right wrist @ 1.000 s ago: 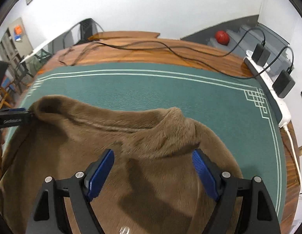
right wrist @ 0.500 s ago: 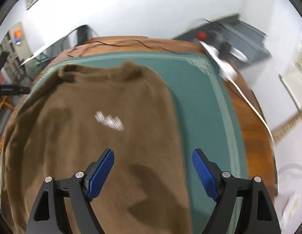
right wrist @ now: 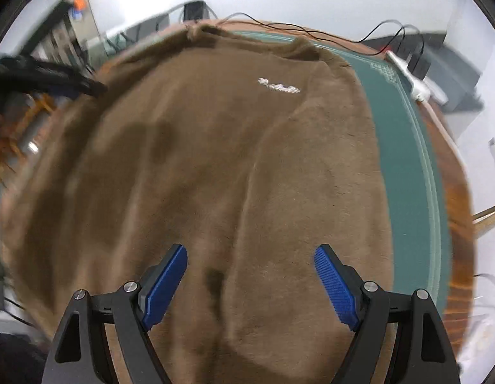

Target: Fold clothes

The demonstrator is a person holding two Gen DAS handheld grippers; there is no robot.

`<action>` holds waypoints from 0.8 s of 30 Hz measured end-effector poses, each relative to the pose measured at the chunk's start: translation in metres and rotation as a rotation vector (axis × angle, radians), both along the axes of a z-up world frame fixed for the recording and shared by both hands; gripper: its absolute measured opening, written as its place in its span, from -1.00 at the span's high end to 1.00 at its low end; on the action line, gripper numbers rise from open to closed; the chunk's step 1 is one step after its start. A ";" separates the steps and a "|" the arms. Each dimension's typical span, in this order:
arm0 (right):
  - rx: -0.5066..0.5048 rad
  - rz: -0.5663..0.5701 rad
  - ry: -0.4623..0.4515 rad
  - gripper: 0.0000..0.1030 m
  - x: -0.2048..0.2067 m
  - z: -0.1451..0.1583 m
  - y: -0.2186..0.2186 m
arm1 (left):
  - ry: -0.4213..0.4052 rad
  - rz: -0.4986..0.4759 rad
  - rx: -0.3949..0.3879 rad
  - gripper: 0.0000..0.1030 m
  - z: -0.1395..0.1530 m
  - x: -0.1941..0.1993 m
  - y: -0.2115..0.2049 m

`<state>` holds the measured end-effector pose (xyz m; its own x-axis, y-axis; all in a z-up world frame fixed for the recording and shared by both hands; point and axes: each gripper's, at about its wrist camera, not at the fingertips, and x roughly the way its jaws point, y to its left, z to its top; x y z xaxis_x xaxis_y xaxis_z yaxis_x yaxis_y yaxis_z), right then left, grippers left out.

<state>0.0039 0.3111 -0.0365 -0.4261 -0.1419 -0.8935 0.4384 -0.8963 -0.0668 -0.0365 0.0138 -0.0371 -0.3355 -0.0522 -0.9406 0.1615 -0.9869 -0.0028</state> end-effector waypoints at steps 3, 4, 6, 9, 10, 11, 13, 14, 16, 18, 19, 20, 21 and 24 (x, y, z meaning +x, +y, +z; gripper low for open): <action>0.049 -0.101 0.037 -0.63 -0.004 0.000 0.026 | -0.009 0.009 -0.007 -0.65 -0.003 0.019 0.001; 0.062 -0.147 0.046 -0.63 -0.007 0.001 0.038 | -0.017 0.019 -0.002 -0.65 -0.006 0.024 0.000; 0.107 -0.232 0.066 -0.63 -0.015 0.000 0.065 | -0.034 0.039 0.010 -0.65 -0.012 0.032 -0.004; 0.190 -0.317 0.106 -0.63 -0.025 0.000 0.095 | -0.055 0.062 0.018 -0.65 -0.021 0.042 -0.008; 0.214 -0.342 0.121 -0.63 -0.028 0.001 0.103 | -0.058 0.063 0.019 -0.65 -0.022 0.045 -0.009; 0.239 -0.367 0.137 -0.63 -0.032 0.001 0.111 | -0.061 0.064 0.019 -0.65 -0.024 0.047 -0.009; 0.255 -0.435 0.159 -0.63 -0.038 0.009 0.132 | -0.059 0.064 0.017 -0.65 -0.024 0.051 -0.010; 0.262 -0.469 0.171 -0.63 -0.041 0.013 0.143 | -0.056 0.065 0.017 -0.65 -0.024 0.052 -0.012; 0.223 -0.491 0.174 -0.63 -0.042 0.022 0.153 | -0.047 0.070 0.020 -0.65 -0.022 0.054 -0.015; 0.183 -0.498 0.190 -0.63 -0.036 0.033 0.153 | -0.031 0.079 0.021 -0.65 -0.018 0.055 -0.020; 0.114 -0.477 0.192 -0.63 -0.031 0.040 0.148 | -0.021 0.091 0.017 -0.65 -0.017 0.056 -0.024; 0.064 -0.455 0.185 -0.63 -0.028 0.043 0.141 | -0.011 0.105 0.012 -0.65 -0.015 0.058 -0.028; 0.005 -0.419 0.170 -0.63 -0.023 0.045 0.132 | -0.001 0.118 0.008 -0.65 -0.013 0.059 -0.033; -0.131 -0.294 0.115 -0.66 -0.004 0.043 0.095 | 0.024 0.166 -0.012 -0.65 -0.011 0.066 -0.050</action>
